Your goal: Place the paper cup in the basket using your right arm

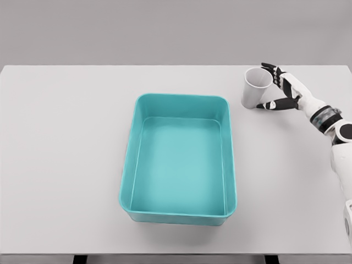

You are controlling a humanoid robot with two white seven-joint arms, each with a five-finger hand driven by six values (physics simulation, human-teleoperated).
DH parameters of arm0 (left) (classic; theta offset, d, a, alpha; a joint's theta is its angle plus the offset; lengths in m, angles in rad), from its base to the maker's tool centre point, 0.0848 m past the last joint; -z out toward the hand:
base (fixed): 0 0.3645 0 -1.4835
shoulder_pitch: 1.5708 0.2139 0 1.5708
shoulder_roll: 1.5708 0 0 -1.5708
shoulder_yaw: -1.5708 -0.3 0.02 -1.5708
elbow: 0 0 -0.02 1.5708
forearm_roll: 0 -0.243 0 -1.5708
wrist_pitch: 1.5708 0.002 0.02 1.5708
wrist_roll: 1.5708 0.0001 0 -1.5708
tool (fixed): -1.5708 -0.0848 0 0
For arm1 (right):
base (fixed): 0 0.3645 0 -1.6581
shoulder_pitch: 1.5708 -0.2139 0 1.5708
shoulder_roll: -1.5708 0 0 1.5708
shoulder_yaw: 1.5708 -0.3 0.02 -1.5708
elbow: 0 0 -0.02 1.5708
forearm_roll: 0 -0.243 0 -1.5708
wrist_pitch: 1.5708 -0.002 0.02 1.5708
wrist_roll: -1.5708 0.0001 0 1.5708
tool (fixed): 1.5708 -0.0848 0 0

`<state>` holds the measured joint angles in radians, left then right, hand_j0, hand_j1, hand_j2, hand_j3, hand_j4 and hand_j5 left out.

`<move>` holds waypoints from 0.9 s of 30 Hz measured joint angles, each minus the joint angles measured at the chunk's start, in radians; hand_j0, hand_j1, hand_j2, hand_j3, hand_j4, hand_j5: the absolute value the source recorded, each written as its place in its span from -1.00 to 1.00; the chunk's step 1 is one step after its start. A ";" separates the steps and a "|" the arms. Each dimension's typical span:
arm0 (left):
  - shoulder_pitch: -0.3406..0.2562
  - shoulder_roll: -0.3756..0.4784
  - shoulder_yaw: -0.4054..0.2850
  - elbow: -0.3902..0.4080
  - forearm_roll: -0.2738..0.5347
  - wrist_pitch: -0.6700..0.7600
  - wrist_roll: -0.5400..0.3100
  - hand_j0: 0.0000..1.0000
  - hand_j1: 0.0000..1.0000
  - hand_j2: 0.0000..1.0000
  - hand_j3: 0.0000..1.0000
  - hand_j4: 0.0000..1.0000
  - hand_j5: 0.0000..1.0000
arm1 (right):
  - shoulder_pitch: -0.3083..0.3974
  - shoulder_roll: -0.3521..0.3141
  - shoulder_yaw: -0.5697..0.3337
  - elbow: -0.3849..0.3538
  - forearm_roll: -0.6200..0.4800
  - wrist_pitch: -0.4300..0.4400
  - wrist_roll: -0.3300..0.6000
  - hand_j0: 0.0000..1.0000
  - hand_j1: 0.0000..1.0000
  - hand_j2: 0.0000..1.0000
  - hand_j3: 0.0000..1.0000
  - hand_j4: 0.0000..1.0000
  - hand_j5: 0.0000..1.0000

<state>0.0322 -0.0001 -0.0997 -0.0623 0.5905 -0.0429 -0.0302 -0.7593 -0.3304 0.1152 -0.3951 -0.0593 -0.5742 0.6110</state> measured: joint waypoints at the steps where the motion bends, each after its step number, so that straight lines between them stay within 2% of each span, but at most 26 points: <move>1: 0.000 0.000 0.000 0.000 0.000 0.000 0.000 1.00 1.00 1.00 1.00 1.00 1.00 | 0.000 0.000 0.000 -0.005 0.000 -0.001 0.000 1.00 1.00 1.00 1.00 1.00 1.00; 17: 0.000 0.000 0.000 0.000 0.000 0.000 0.000 1.00 1.00 1.00 1.00 1.00 1.00 | 0.002 0.006 0.041 -0.060 -0.001 -0.011 0.000 1.00 1.00 1.00 1.00 1.00 1.00; 18: 0.000 0.000 0.000 0.000 0.000 0.000 0.000 1.00 1.00 1.00 1.00 1.00 1.00 | 0.002 0.007 0.042 -0.061 -0.001 -0.012 0.000 0.97 0.97 0.97 0.97 0.97 0.97; 20: 0.000 0.000 0.000 0.000 0.000 0.000 0.000 1.00 1.00 1.00 1.00 1.00 1.00 | 0.000 0.014 0.042 -0.062 -0.002 -0.018 0.000 0.73 0.73 0.73 0.73 0.73 0.73; 24: 0.000 0.000 0.000 0.000 0.000 0.000 0.000 1.00 1.00 1.00 1.00 1.00 1.00 | 0.000 0.024 0.040 -0.062 -0.001 -0.033 0.000 0.69 0.69 0.69 0.69 0.69 0.69; 27: 0.000 0.000 0.000 0.000 0.000 0.000 0.000 1.00 1.00 1.00 1.00 1.00 1.00 | 0.000 0.027 0.038 -0.062 -0.001 -0.036 0.000 0.56 0.56 0.56 0.56 0.56 0.56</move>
<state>0.0322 0.0000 -0.0998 -0.0625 0.5905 -0.0429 -0.0303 -0.7593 -0.3039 0.1532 -0.4568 -0.0604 -0.6104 0.6110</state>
